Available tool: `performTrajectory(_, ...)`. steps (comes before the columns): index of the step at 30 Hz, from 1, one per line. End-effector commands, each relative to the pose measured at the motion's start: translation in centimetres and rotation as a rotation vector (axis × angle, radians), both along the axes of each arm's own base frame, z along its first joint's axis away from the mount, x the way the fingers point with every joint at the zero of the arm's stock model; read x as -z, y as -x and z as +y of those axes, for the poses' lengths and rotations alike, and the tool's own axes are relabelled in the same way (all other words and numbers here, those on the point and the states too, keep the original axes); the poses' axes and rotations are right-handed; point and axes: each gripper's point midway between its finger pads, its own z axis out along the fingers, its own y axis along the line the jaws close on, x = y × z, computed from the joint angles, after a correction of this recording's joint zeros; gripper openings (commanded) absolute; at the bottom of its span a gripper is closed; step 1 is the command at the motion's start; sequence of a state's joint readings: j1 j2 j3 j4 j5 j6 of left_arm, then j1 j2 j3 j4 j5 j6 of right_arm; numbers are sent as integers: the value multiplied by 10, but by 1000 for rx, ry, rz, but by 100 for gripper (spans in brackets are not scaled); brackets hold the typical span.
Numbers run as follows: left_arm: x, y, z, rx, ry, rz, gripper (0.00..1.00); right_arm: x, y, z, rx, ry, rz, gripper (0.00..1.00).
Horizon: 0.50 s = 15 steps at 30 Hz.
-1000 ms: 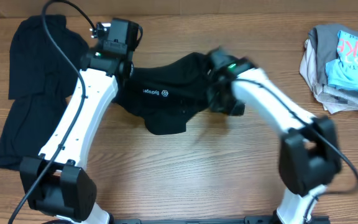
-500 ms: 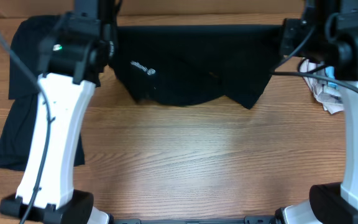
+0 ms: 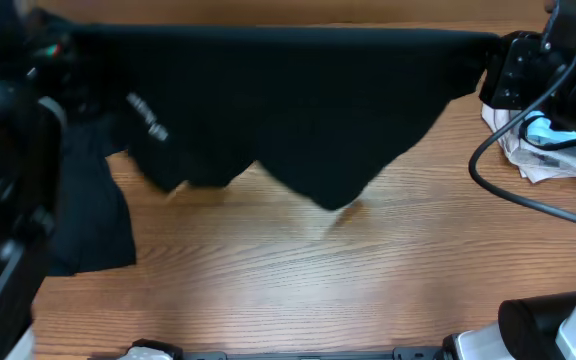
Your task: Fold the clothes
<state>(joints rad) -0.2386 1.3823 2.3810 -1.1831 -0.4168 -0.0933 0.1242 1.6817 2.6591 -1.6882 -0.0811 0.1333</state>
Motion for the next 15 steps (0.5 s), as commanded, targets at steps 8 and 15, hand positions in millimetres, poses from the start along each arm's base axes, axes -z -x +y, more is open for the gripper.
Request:
performTrajectory(8,53,-91,4,-94,-129,176,4,25,-50,-24,92,95,36,4)
performTrajectory(15,79,-185,23,-164,-167,144,4,29,-139,-19,69,140,-104,4)
